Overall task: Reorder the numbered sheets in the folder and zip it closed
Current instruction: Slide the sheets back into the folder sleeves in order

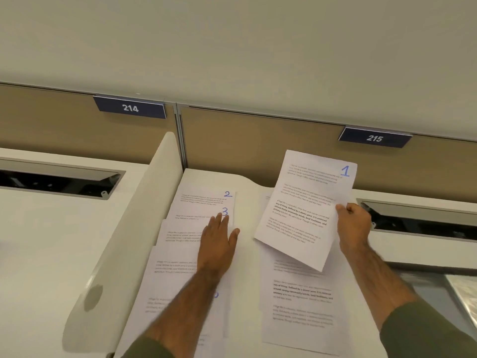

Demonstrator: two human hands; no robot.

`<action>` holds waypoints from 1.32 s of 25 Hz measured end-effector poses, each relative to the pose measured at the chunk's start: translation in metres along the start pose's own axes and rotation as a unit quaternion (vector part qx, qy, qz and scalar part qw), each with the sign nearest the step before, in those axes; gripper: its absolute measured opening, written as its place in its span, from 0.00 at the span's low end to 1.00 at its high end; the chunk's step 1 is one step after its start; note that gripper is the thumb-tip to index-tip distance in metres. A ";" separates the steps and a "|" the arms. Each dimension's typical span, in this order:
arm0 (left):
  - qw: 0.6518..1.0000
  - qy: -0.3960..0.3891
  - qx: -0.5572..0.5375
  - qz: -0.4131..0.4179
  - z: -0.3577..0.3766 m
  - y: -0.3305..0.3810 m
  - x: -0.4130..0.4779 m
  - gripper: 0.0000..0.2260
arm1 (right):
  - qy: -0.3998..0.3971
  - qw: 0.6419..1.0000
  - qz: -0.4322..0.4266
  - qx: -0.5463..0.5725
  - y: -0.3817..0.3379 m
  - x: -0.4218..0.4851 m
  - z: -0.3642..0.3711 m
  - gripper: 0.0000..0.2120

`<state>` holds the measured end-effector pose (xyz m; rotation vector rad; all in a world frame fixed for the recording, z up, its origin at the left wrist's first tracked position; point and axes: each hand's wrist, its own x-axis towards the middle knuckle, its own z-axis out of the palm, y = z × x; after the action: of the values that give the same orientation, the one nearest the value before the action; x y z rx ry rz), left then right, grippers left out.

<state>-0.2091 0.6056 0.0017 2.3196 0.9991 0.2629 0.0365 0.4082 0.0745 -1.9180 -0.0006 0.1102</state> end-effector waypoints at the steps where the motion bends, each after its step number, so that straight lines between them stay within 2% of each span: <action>1: 0.998 0.001 -0.062 -0.005 0.005 0.020 -0.004 0.25 | -0.008 1.000 0.017 0.004 0.004 -0.005 -0.018 0.13; 4: 0.977 -0.036 -0.208 -0.034 0.021 0.069 -0.017 0.22 | -0.054 0.997 0.047 0.004 0.013 -0.021 -0.070 0.08; 9: 0.942 -0.059 -0.317 -0.099 0.046 0.133 -0.057 0.21 | -0.120 0.990 0.068 0.025 0.028 -0.035 -0.152 0.06; 13: 0.879 -0.072 -0.445 -0.152 0.074 0.184 -0.104 0.11 | -0.165 0.983 0.078 0.034 0.055 -0.023 -0.213 0.07; 17: 0.903 -0.045 -0.400 -0.150 0.111 0.248 -0.160 0.16 | -0.234 0.968 0.086 0.038 0.081 -0.001 -0.272 0.07; 21: 0.903 -0.027 -0.401 -0.153 0.130 0.307 -0.195 0.10 | -0.256 0.960 0.088 0.071 0.097 0.008 -0.331 0.08; 26: 0.905 -0.002 -0.402 -0.142 0.143 0.343 -0.223 0.09 | -0.318 0.942 0.096 0.053 0.123 0.002 -0.385 0.09; 33: 0.921 0.009 -0.368 -0.128 0.162 0.360 -0.260 0.16 | -0.299 0.949 0.096 0.021 0.133 -0.022 -0.435 0.04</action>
<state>-0.1121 0.1529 0.0974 1.4938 0.9809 0.4612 0.0411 -0.0468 0.0990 -1.7727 -0.2171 0.8118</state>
